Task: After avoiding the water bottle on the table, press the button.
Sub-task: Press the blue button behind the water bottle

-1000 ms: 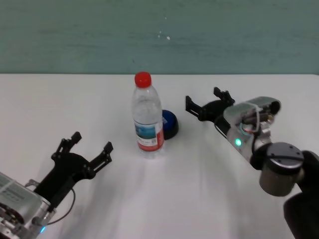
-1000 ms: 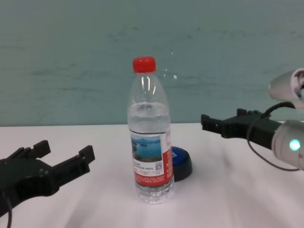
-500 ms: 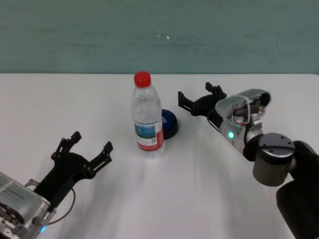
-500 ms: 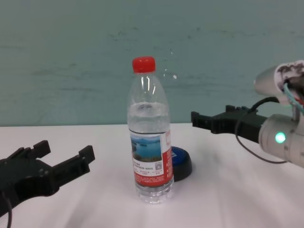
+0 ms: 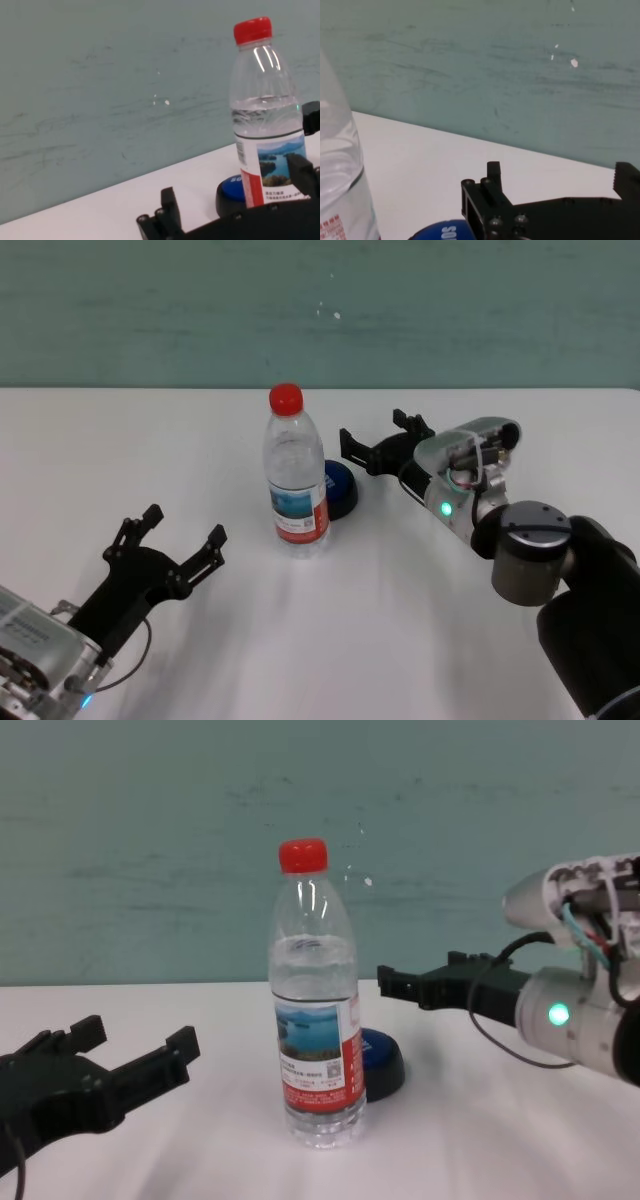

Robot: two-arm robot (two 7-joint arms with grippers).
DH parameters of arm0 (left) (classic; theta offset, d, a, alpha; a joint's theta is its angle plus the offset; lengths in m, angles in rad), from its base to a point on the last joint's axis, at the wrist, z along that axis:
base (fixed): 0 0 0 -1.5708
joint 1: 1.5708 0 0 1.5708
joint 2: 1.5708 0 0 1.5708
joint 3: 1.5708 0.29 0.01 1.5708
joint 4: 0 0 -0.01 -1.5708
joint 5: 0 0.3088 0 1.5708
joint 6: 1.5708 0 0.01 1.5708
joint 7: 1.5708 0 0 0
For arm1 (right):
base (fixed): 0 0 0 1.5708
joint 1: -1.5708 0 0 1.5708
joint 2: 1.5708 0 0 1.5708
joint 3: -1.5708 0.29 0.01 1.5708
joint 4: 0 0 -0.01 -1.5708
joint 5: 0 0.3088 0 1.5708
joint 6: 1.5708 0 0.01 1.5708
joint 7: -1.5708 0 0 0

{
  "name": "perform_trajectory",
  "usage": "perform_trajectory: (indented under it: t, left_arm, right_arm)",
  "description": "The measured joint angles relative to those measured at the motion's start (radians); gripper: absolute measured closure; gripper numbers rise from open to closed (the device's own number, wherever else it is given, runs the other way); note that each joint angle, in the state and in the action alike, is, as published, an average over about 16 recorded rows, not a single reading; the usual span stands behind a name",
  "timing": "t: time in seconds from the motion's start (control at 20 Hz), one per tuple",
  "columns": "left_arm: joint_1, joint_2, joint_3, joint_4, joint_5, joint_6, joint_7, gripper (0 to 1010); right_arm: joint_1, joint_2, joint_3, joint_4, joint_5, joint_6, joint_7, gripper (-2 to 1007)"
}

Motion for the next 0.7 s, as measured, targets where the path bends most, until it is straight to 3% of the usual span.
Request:
perform_trajectory:
  t: [0.7]
  left_arm:
    - [0.0,0.0,0.0,0.0,0.0,0.0,0.0,0]
  right_arm:
    - [0.037,-0.019,-0.013,0.104,0.014,-0.016,0.011,1]
